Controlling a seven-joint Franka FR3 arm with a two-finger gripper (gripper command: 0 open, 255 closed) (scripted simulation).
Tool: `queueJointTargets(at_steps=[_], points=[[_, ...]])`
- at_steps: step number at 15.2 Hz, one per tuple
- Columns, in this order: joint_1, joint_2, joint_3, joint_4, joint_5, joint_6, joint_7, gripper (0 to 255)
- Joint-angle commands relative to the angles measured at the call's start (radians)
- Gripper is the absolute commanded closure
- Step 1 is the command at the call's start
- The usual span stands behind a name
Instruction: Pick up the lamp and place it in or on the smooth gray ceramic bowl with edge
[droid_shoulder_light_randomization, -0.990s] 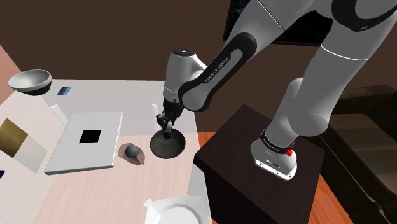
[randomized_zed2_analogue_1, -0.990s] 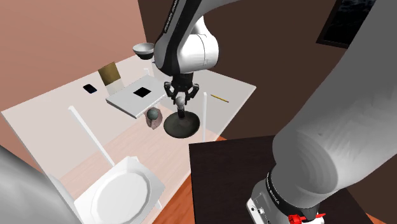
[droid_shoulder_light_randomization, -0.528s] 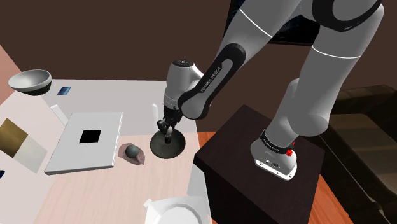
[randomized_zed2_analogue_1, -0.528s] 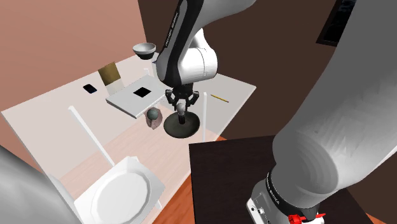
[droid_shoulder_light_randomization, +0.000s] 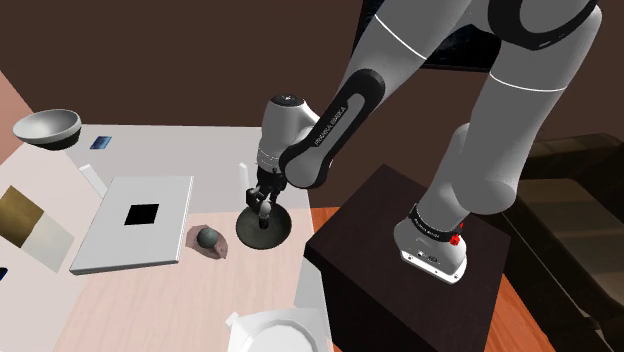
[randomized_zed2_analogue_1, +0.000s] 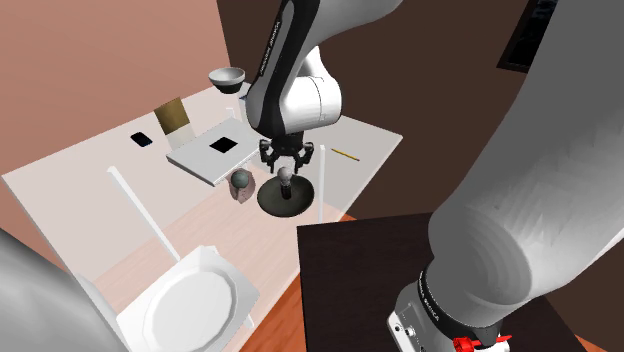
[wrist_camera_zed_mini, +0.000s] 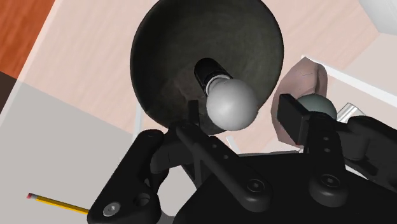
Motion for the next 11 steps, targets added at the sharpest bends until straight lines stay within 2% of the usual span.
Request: queueJointTargets(at_steps=[1,5,9,11], points=[[0.0,0.0,0.0,0.0,0.0,0.0,0.0,0],[0.0,0.0,0.0,0.0,0.0,0.0,0.0,0],[-0.014,-0.155,0.004,-0.019,0.025,-0.136,-0.016,0],[-0.013,-0.155,0.003,-0.019,0.025,-0.136,-0.016,0]])
